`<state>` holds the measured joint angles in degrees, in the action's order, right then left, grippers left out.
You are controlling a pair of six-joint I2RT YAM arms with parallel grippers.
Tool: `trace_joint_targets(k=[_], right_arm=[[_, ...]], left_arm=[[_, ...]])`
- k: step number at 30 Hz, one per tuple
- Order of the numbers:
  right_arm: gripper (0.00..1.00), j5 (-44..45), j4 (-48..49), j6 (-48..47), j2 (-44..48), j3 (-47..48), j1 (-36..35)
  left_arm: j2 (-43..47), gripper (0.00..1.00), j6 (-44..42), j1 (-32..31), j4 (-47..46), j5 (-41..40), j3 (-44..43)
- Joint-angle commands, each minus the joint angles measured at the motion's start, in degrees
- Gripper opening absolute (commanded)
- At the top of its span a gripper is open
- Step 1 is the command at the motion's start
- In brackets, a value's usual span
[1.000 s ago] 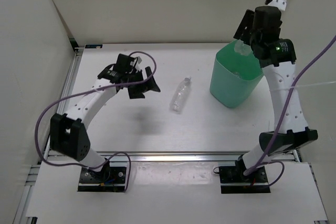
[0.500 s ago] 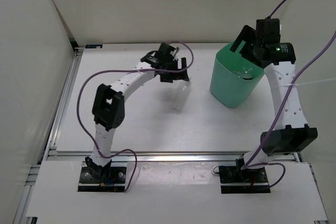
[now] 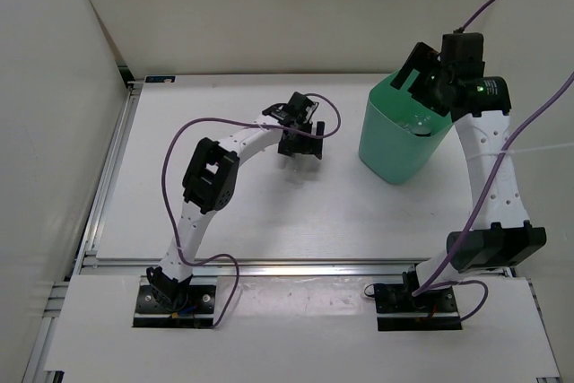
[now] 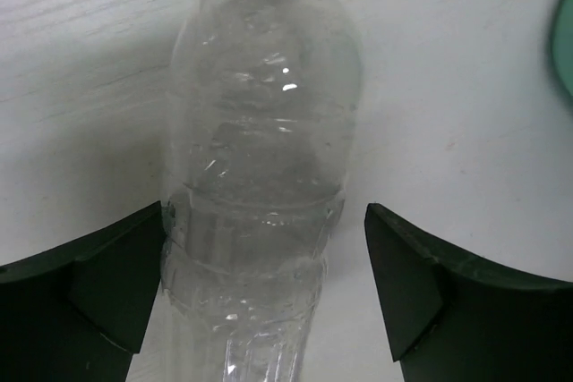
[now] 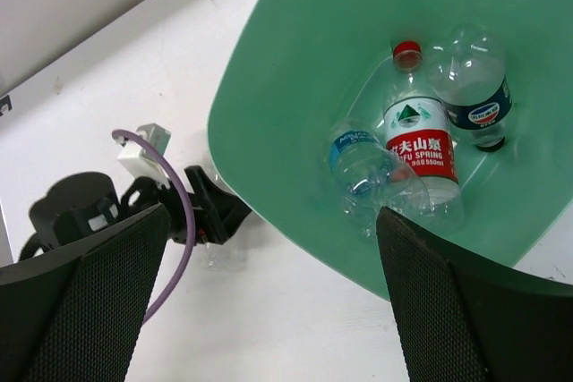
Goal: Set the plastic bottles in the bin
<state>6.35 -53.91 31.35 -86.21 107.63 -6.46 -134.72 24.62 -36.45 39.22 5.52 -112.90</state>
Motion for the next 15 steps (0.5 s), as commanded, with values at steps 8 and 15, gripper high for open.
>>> trace_joint_targets(k=[8, 15], right_arm=[[1.00, -0.2, 0.6, 0.3, 6.2, -3.0, 0.0], [1.00, -1.3, 0.6, 0.6, 17.7, -5.5, 0.0]], left_arm=[[4.0, 0.49, -0.1, 2.0, 0.2, 8.6, -1.4], [14.9, 0.40, -0.1, 3.3, 0.2, 1.3, -6.4]])
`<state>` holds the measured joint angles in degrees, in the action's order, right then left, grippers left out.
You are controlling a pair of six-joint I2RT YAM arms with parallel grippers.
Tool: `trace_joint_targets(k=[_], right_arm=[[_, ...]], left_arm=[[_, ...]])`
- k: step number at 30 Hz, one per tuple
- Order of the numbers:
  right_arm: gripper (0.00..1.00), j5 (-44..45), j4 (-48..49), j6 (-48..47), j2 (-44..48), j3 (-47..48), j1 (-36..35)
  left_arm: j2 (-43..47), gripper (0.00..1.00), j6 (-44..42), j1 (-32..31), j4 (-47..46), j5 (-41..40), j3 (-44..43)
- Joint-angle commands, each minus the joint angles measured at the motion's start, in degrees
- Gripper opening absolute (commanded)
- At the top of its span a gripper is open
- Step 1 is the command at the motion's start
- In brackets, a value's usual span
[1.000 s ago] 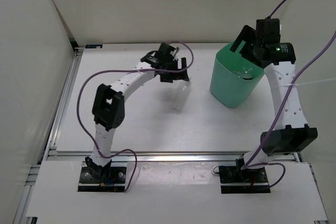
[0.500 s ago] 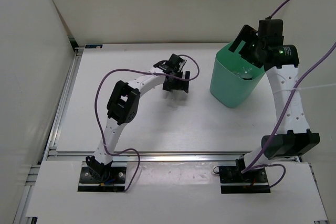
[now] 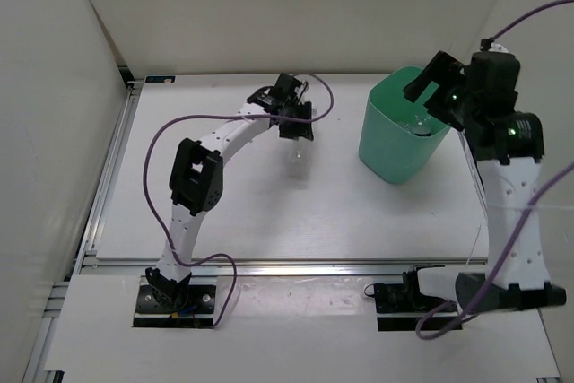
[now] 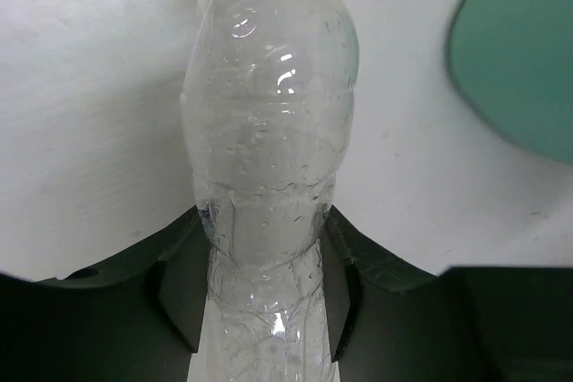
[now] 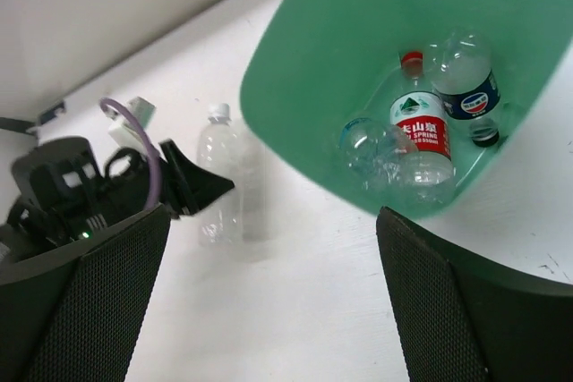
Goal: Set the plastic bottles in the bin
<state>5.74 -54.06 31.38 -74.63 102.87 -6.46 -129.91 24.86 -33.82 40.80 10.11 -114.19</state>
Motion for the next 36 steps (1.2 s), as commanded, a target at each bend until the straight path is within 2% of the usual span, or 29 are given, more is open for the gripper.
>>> trace_joint_targets(k=[1, 4, 7, 9, 11, 13, 15, 16, 18, 20, 27, 29, 30, 33, 34, 35, 36], right_arm=[[1.00, -0.6, -0.4, 0.5, 7.6, -0.7, 0.0], [1.00, 0.1, -3.3, 0.4, 11.8, 1.8, 0.0], [1.00, 1.8, -6.0, -1.7, 15.5, 4.3, 0.0], [1.00, 2.4, -7.6, -2.6, 15.5, 8.0, 0.0], [1.00, 1.9, -11.3, -3.2, 15.5, 12.5, 0.0], [1.00, 0.8, -13.6, -3.2, 14.0, 16.6, 0.0], [1.00, -1.7, -16.2, -4.5, 14.0, 20.7, 0.0], [1.00, -2.5, -16.8, -4.5, 14.0, 21.5, 0.0], [1.00, -4.3, -16.8, -4.5, 14.0, 22.1, 0.0], [1.00, -5.8, -17.3, -4.5, 15.5, 22.1, 0.0], [1.00, -10.5, -19.3, -3.3, 16.6, 24.2, 0.0], [1.00, -11.8, -19.3, -4.5, 17.2, 23.0, 0.0], [1.00, -11.8, -19.3, -5.0, 17.8, 21.8, 0.0], [1.00, -11.8, -19.3, -6.4, 18.4, 20.4, 0.0], [1.00, -11.8, -19.3, -6.4, 18.4, 19.8, 0.0], [1.00, -11.8, -19.3, -7.0, 18.4, 19.8, 0.0], [1.00, -11.8, -19.3, -7.0, 18.4, 19.8, 0.0]], left_arm=[[12.0, 0.40, -0.3, 0.7, -1.3, -3.9, -6.4], [14.5, 0.40, 1.1, 0.7, -1.9, -5.9, -11.8], [12.9, 0.43, 2.5, -0.5, -5.2, -2.3, -19.5], [9.7, 0.44, 4.7, -0.5, -9.8, 4.6, -27.0], [3.5, 0.44, 10.9, -1.2, -13.9, 9.9, -31.7], [0.5, 0.44, 14.9, -2.6, -22.4, 13.4, -34.8], [-1.0, 0.44, 19.3, -5.3, -31.5, 13.4, -31.7], [-1.1, 0.44, 20.4, -6.2, -41.8, 12.6, -30.4], [-3.9, 0.50, 22.7, -8.5, -48.2, 7.4, -30.4], [-6.5, 0.50, 25.1, -9.7, -53.2, 4.8, -32.4], [-13.3, 0.57, 24.1, -13.6, -54.6, -1.6, -32.9], [-13.9, 0.60, 23.4, -14.9, -54.6, -3.0, -32.3], [-13.9, 0.68, 23.4, -14.9, -54.6, -3.0, -31.8], [-15.0, 0.79, 23.4, -14.9, -52.1, -3.0, -32.6], [-14.4, 0.95, 23.4, -14.9, -52.1, -3.5, -32.0], [-12.9, 1.00, 23.4, -14.9, -51.3, -3.5, -31.4], [-12.0, 1.00, 22.4, -14.9, -50.5, -4.1, -30.7]])
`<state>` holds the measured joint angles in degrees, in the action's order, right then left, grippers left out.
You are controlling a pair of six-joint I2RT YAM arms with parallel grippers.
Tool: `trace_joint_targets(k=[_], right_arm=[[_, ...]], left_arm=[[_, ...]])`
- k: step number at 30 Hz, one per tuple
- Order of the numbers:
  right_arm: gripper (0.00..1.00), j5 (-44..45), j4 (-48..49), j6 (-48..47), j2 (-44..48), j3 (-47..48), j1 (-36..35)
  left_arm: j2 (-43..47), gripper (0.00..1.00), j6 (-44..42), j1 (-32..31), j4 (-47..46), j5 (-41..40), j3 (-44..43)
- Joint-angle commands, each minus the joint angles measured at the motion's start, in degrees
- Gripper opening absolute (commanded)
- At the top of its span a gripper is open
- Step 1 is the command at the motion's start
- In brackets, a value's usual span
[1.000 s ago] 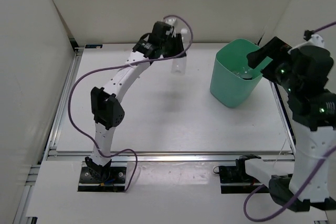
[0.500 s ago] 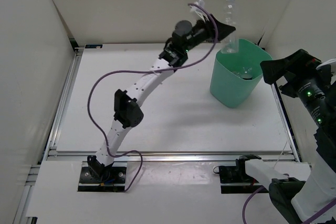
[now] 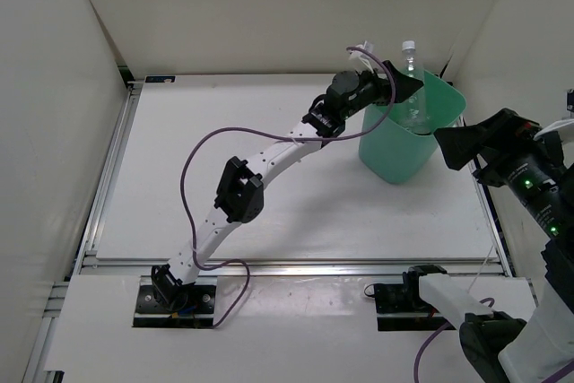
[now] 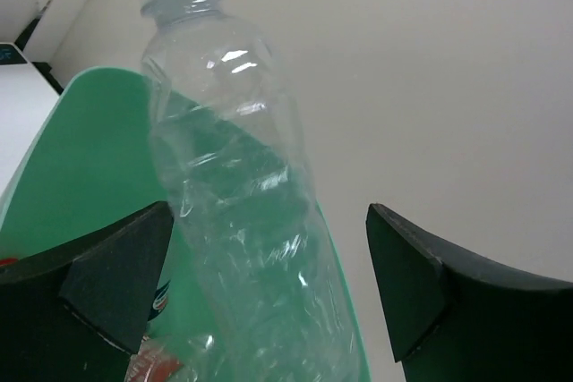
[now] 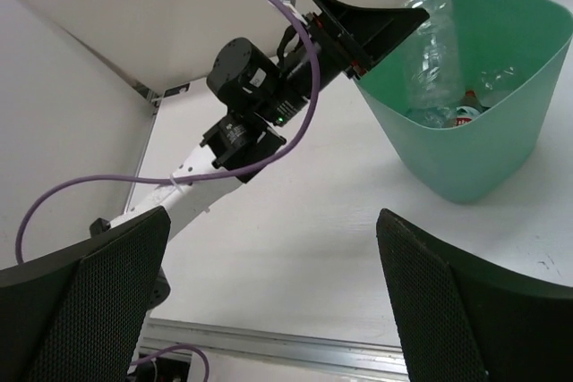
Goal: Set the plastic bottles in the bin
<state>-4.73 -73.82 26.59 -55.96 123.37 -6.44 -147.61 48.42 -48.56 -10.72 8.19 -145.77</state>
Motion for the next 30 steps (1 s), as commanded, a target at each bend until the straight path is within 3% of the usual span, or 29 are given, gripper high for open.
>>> trace_joint_targets(k=[1, 8, 10, 11, 13, 14, 16, 17, 19, 20, 22, 25, 26, 30], right_arm=[[1.00, -1.3, 1.0, -2.2, 0.2, -2.3, 0.0], [1.00, 6.6, -0.3, 2.0, 2.1, -9.9, 0.0], [1.00, 7.1, -1.3, 4.1, 2.6, -10.5, 0.0], [1.00, 7.8, -1.3, 4.6, 3.1, -11.1, 0.0], [1.00, 7.8, -1.9, 6.4, 3.9, -14.7, 0.0], [1.00, 7.8, -1.9, 7.0, 4.5, -16.0, 0.0], [1.00, 4.7, -1.3, 7.7, 4.5, -19.0, 0.0], [1.00, 3.6, -1.3, 7.7, 4.0, -19.8, 0.0], [1.00, 2.1, -1.3, 9.4, 4.0, -21.8, 0.0], [1.00, 0.9, 1.0, 10.1, 4.0, -24.3, 0.0], [1.00, -1.0, 2.8, 10.7, 3.2, -25.3, 0.0], [1.00, -6.9, 2.8, 9.1, -0.5, -23.3, 0.0], [1.00, -8.4, 2.8, 9.1, -1.5, -23.3, 0.0], [1.00, -11.6, 0.4, 8.3, -3.7, -22.4, 0.0]], left_arm=[[8.1, 1.00, -1.7, -0.1, 1.1, -2.2, 0.9], [25.2, 1.00, -8.9, 0.6, 10.5, -2.9, 8.0], [32.0, 1.00, -14.7, 0.6, 12.9, -2.3, 15.5], [40.2, 1.00, -16.7, 0.6, 15.1, -3.4, 19.3], [49.0, 1.00, -21.9, 0.6, 18.0, -6.5, 32.3], [58.2, 1.00, -23.0, 0.6, 19.8, -9.1, 36.7], [67.4, 1.00, -24.5, 0.6, 25.9, -18.3, 50.3], [76.4, 1.00, -23.1, 0.6, 28.2, -21.8, 54.5], [85.4, 1.00, -16.6, 1.4, 36.0, -34.8, 65.9], [89.7, 1.00, -10.9, 1.4, 37.9, -37.8, 69.3], [101.8, 1.00, -10.6, 2.1, 40.8, -42.0, 76.9], [110.6, 1.00, -7.5, 2.1, 50.1, -51.0, 77.1], [111.4, 1.00, -3.3, 2.1, 59.8, -54.2, 75.7], [112.0, 1.00, 2.6, 2.1, 76.9, -66.4, 70.0]])
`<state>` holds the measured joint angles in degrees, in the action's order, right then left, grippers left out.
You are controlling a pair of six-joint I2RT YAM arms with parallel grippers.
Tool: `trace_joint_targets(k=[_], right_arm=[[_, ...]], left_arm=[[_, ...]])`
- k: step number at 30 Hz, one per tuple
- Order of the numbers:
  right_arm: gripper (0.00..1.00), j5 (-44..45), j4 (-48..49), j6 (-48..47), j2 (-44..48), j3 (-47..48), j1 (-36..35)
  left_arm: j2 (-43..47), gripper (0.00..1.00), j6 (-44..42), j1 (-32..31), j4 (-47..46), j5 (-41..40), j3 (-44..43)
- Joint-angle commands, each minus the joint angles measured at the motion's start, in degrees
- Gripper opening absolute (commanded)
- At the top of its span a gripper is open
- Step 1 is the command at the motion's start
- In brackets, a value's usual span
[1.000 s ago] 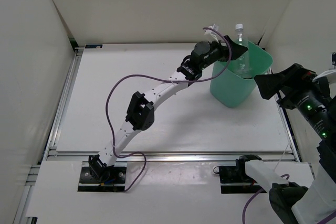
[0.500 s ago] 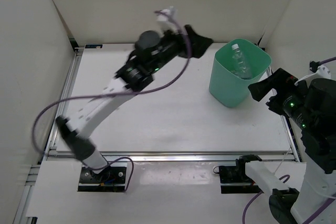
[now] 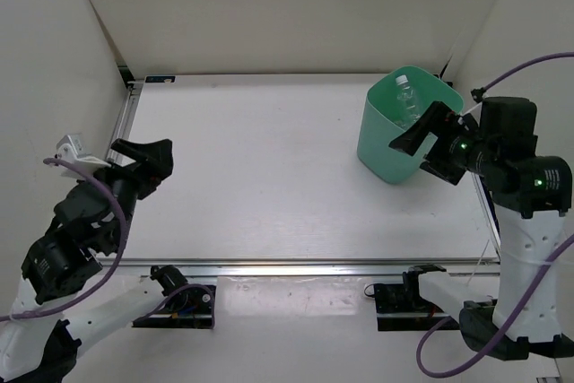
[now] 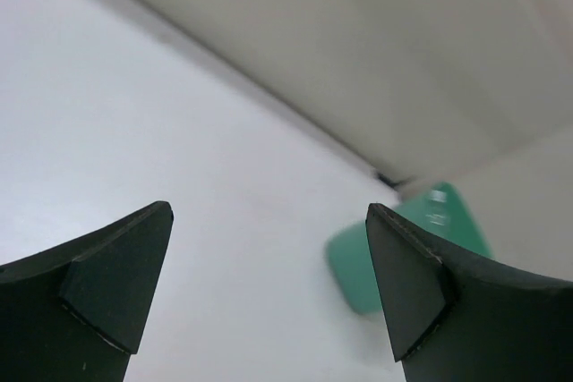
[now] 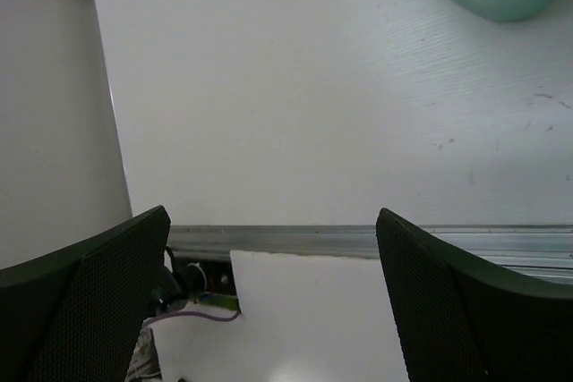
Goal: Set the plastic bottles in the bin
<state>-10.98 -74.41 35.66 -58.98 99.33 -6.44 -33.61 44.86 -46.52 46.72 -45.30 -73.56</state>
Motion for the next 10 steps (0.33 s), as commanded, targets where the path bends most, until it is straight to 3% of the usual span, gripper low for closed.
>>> trace_joint_targets(k=[1, 5, 10], right_arm=[[1.00, -5.4, 1.0, -1.3, -0.7, 1.7, 0.0], [1.00, -3.5, 2.6, -2.5, 0.0, 3.8, 0.0], [1.00, 3.5, -3.1, -4.5, -1.8, 9.0, 0.0]], left_arm=[[-1.5, 1.00, 6.6, 0.1, 20.8, -16.1, -2.2], [-0.3, 1.00, 5.3, 0.1, 21.4, -23.1, 0.3], [1.4, 1.00, 6.3, 0.1, 20.2, -26.3, 7.5]])
